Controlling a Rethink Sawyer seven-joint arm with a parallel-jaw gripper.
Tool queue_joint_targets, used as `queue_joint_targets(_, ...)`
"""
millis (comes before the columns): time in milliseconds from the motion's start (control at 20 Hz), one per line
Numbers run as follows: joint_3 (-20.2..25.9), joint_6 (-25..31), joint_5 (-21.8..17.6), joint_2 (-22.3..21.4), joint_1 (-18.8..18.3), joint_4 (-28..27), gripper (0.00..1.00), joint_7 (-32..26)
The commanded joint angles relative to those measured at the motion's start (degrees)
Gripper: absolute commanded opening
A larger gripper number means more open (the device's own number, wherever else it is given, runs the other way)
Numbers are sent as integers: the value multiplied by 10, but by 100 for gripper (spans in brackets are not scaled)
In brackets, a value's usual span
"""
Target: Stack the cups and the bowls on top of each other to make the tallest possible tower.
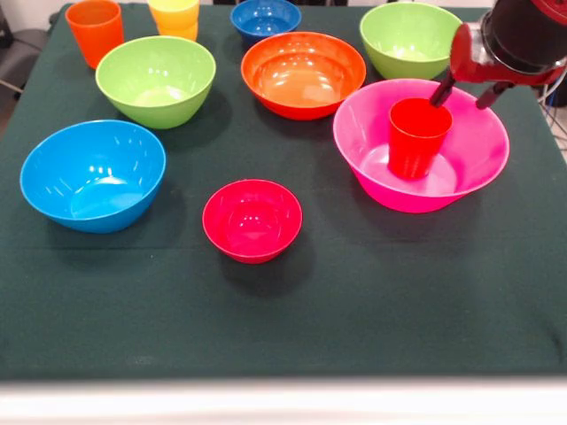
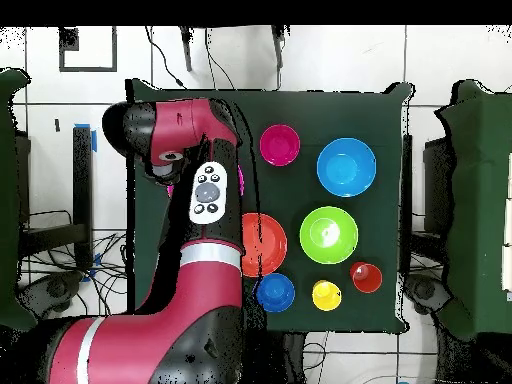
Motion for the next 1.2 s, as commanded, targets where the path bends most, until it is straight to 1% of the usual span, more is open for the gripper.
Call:
queue_joint_targets(50,27,-5,-57,-13,-57,35,100,-95)
queue_joint_targets(150,33,-6,-69,0,-73,16,100,-117)
queue_joint_targets(500,54,-25,-87,-17,-106,38,100,-141)
queue_joint_targets(950,76,-27,-111,-13,-132,23,100,-161)
queue_joint_targets(1200,81,-38,-120,-9,-138,24,100,-155)
